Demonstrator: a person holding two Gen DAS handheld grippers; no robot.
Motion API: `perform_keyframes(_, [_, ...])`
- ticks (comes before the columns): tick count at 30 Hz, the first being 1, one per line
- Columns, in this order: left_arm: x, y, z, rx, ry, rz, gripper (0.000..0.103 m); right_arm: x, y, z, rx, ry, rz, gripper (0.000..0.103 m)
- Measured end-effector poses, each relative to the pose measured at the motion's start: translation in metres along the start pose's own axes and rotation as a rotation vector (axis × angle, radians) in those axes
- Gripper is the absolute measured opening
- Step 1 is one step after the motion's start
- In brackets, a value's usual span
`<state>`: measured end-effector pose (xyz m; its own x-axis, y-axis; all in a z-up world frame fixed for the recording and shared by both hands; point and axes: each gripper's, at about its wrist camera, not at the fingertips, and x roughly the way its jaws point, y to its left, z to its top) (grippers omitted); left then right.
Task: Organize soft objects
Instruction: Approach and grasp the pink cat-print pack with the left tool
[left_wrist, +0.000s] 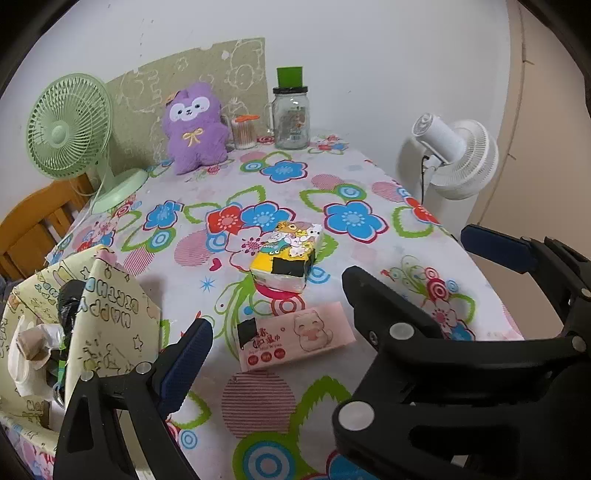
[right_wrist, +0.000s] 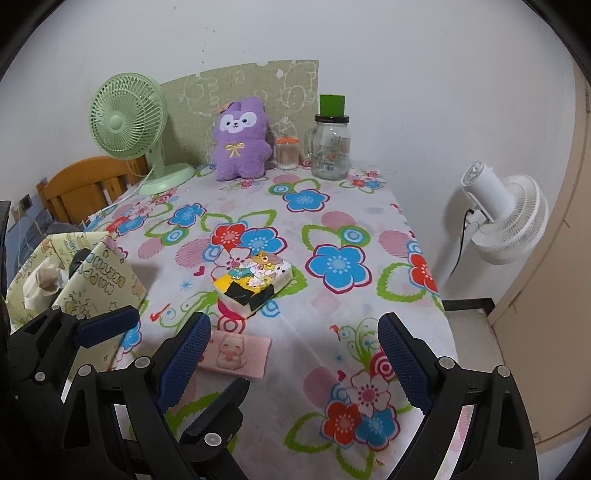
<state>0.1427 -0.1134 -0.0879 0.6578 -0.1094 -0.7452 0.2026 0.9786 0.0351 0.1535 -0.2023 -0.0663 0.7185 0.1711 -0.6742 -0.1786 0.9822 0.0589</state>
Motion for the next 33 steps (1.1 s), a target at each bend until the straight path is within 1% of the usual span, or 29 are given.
perform_keyframes(7, [0.021,0.003,0.003,-0.024,0.028,0.013,0.096,0.019,-0.006,0.001,-0.004,0.026,0.015,0.094])
perform_keyframes(12, [0.033,0.003,0.0,-0.012,0.044,0.025,0.096,0.03,-0.009,-0.003,-0.002,0.052,0.011,0.094])
perform_keyframes(14, [0.037,0.003,-0.002,0.008,0.043,0.031,0.096,0.033,-0.01,-0.005,0.0,0.06,0.012,0.094])
perform_keyframes(19, [0.044,0.002,-0.008,0.047,0.074,0.004,0.095,0.042,-0.011,-0.008,0.005,0.079,0.014,0.094])
perform_keyframes(22, [0.05,0.003,-0.01,0.053,0.09,0.0,0.095,0.047,-0.01,-0.009,0.005,0.091,0.015,0.094])
perform_keyframes(30, [0.065,0.01,-0.009,0.027,0.121,-0.012,0.096,0.059,-0.009,-0.01,-0.009,0.118,0.006,0.094])
perform_keyframes(33, [0.067,0.013,-0.008,0.014,0.118,-0.022,0.096,0.063,-0.008,-0.01,-0.006,0.124,0.011,0.094])
